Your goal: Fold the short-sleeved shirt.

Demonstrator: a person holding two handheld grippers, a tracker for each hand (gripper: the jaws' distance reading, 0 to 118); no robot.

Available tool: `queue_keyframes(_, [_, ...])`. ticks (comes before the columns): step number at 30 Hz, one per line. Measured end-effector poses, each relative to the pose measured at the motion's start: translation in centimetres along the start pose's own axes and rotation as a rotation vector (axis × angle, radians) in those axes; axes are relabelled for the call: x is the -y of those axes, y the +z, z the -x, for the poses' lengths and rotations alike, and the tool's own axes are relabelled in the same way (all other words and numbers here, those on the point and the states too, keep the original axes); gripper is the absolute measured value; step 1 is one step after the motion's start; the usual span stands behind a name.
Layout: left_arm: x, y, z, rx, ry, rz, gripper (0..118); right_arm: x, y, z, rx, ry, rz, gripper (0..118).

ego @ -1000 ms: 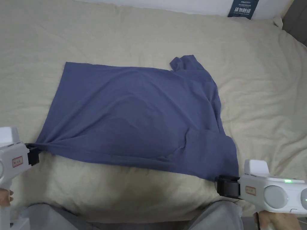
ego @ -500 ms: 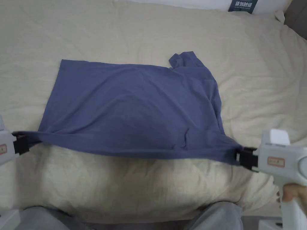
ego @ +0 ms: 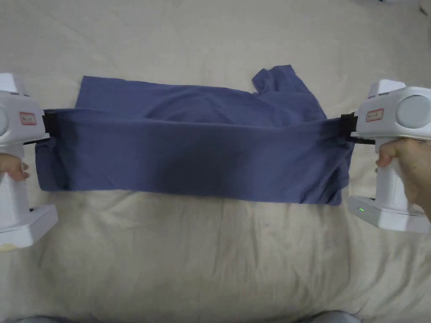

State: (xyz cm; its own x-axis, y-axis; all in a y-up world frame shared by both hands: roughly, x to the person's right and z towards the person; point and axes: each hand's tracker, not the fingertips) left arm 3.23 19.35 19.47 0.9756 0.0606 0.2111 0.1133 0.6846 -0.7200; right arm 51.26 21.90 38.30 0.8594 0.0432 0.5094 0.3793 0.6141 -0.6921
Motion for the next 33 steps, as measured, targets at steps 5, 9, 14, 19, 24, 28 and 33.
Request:
queue_keyframes(5, [-0.4,-4.9,-0.8,-0.064,-0.018,0.041,93,-0.9,-4.8,0.8,0.028,-0.011,0.034,64])
queue_keyframes(9, [-0.5,-5.1,-0.8,-0.069,-0.019,0.009,112,-0.9,-5.1,0.4,0.045,-0.063,0.023,101])
queue_keyframes(14, [0.0,-0.1,-1.3,-0.122,-0.082,-0.238,114,0.2,0.8,0.3,0.026,-0.021,-0.184,106])
queue_keyframes(19, [2.6,7.9,-1.4,-0.145,-0.126,-0.528,118,4.5,10.2,1.2,-0.015,0.042,-0.502,118])
queue_keyframes(24, [6.5,14.4,-1.5,-0.135,-0.129,-0.700,118,9.7,17.0,2.6,-0.033,0.048,-0.683,118])
queue_keyframes(28, [9.4,16.9,-1.9,-0.110,-0.173,-0.708,118,13.1,19.9,3.9,-0.030,0.048,-0.718,118])
queue_keyframes(33, [12.1,19.0,-2.0,-0.046,-0.152,-0.695,73,16.4,21.6,4.6,-0.070,-0.006,-0.706,111])
